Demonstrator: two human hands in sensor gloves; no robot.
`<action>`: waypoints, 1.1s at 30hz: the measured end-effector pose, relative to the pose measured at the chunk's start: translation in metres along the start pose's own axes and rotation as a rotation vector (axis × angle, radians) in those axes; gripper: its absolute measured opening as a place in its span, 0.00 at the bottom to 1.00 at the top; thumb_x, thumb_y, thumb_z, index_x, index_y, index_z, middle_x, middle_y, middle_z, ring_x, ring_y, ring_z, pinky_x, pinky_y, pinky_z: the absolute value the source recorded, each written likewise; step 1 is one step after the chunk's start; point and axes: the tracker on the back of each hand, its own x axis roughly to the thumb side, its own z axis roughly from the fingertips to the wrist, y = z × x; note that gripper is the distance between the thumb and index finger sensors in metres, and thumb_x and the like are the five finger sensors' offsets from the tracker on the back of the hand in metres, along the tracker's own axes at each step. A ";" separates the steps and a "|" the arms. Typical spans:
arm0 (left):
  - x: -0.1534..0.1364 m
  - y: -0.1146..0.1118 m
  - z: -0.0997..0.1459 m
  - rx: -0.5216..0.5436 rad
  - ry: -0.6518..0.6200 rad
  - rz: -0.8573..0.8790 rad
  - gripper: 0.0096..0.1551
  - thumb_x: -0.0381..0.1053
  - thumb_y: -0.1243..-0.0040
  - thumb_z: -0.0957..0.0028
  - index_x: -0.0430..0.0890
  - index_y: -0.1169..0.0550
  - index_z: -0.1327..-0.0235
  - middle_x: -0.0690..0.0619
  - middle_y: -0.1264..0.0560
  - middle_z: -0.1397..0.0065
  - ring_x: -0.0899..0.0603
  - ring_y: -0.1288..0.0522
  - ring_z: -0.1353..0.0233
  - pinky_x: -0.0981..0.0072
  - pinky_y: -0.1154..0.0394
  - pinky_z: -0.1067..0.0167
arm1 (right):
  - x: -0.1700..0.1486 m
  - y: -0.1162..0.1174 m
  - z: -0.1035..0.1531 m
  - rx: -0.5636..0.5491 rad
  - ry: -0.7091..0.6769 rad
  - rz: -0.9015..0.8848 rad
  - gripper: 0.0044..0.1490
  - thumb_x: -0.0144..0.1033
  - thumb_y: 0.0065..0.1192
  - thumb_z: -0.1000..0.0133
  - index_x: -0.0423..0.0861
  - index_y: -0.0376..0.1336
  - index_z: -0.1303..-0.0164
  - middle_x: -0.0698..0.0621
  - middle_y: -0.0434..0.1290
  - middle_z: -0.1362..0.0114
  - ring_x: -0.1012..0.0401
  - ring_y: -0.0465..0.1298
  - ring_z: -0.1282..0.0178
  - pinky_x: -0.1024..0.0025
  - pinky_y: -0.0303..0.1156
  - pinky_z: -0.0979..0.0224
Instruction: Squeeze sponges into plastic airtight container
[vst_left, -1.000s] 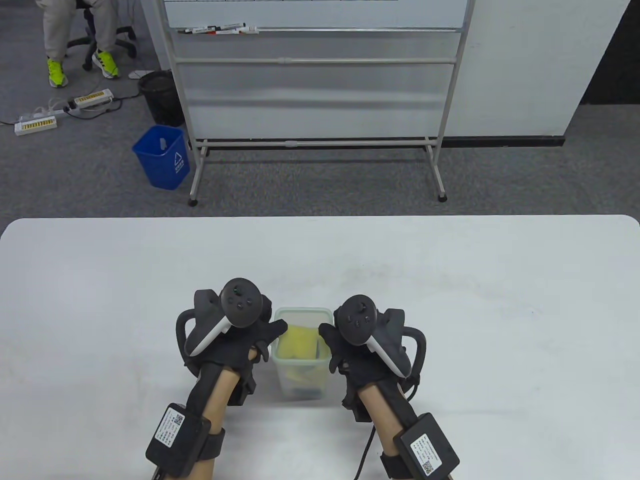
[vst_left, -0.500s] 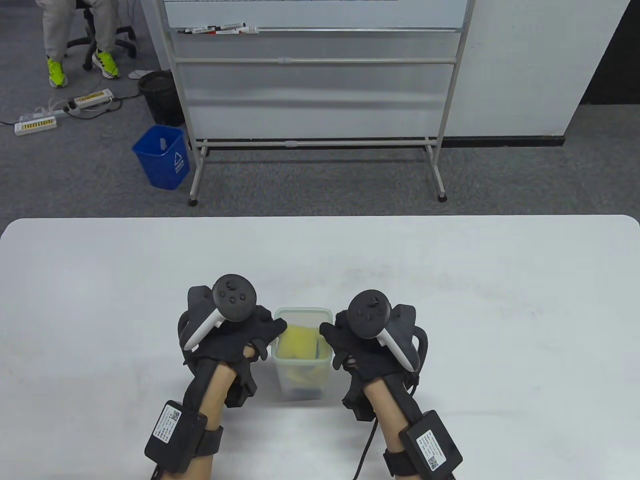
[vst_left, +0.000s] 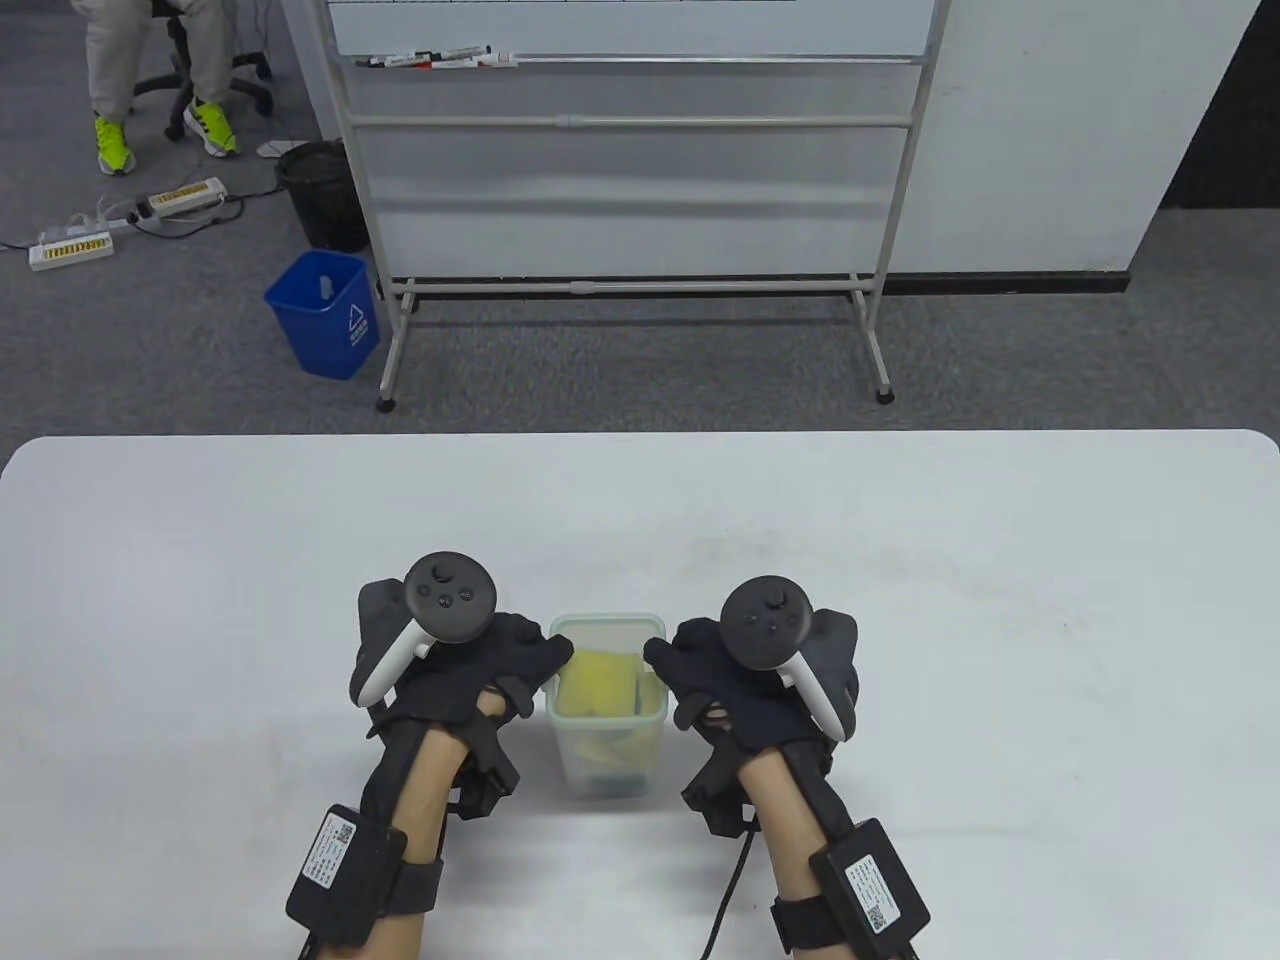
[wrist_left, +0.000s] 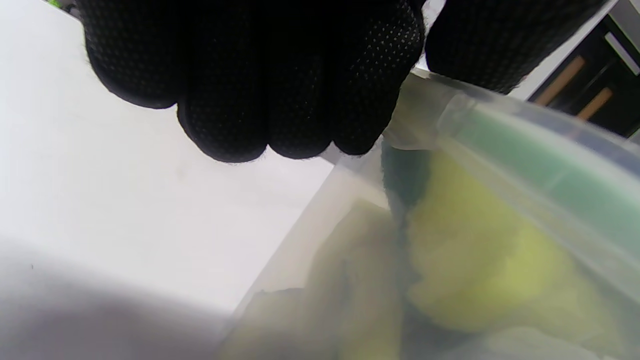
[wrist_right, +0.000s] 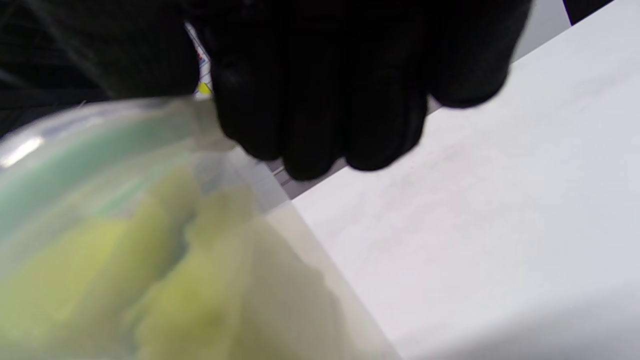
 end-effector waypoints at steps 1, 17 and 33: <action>-0.002 0.000 0.001 0.020 -0.001 -0.004 0.27 0.66 0.38 0.50 0.46 0.15 0.55 0.48 0.16 0.45 0.38 0.17 0.43 0.45 0.21 0.42 | 0.000 0.000 0.001 -0.011 -0.002 0.008 0.33 0.59 0.66 0.47 0.44 0.77 0.48 0.46 0.82 0.41 0.48 0.81 0.42 0.47 0.71 0.33; -0.067 -0.032 0.040 0.398 -0.166 -0.340 0.47 0.69 0.44 0.52 0.48 0.38 0.22 0.43 0.38 0.15 0.34 0.38 0.17 0.40 0.36 0.25 | -0.073 0.017 0.028 -0.340 -0.180 0.288 0.39 0.61 0.60 0.49 0.48 0.70 0.34 0.46 0.76 0.28 0.46 0.76 0.28 0.44 0.66 0.24; -0.060 -0.051 0.053 0.261 -0.167 -0.442 0.53 0.72 0.50 0.52 0.47 0.51 0.20 0.44 0.54 0.12 0.35 0.54 0.14 0.38 0.51 0.23 | -0.088 0.034 0.028 -0.252 -0.189 0.441 0.53 0.67 0.57 0.51 0.53 0.52 0.18 0.47 0.57 0.13 0.47 0.57 0.12 0.42 0.52 0.18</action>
